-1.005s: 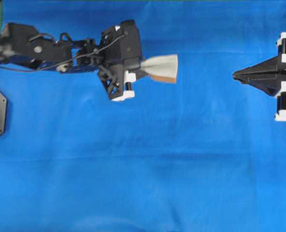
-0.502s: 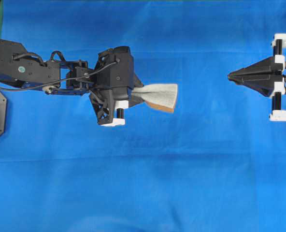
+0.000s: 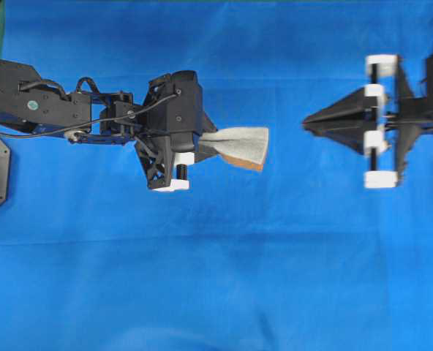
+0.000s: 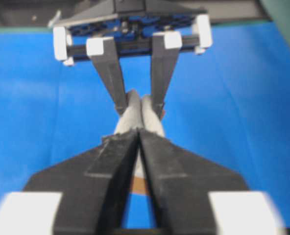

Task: Hand over the sponge with the left arm and wipe it with the right arm.
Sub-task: 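Grasp the sponge's free end with the right gripper, release left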

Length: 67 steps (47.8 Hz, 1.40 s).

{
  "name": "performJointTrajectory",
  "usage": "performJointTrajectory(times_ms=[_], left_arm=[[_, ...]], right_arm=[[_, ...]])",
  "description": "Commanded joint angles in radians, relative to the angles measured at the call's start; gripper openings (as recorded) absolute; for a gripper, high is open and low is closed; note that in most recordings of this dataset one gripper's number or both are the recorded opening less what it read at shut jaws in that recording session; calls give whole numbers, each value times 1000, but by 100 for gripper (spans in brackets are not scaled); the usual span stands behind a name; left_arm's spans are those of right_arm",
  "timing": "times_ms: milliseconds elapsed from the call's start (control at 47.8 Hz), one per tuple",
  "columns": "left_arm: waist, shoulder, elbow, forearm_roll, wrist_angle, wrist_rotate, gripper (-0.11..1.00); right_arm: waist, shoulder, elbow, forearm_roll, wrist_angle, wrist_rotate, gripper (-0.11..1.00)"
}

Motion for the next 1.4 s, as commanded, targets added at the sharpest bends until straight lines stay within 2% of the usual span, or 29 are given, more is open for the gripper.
performJointTrajectory(times_ms=[0,84,147,523,754,1047,1151,1319,1382], left_arm=[[-3,-23,-9,-2,-5,3,25],[-3,-23,-9,-2,-5,3,24],[-3,-25,-9,-2,-5,3,24],[-3,-25,-6,-2,-5,14,24],[-3,-25,-8,-2,-3,17,25],[-23,-23,-9,-2,-8,49,22],[-26,-23,-9,-2,-9,49,22],[-25,-26,-11,-2,-12,54,22],[-25,-26,-11,-2,-17,55,22]], right_arm=[[-2,52,-57,3,-5,2,43],[-2,109,-91,3,6,2,64],[-2,153,-123,3,28,2,73],[0,351,-265,5,164,2,73],[0,417,-276,15,172,3,73],[0,426,-276,15,167,-6,73],[2,426,-278,-5,166,-17,65],[2,426,-278,-26,176,-18,27],[0,426,-278,-28,178,-18,22]])
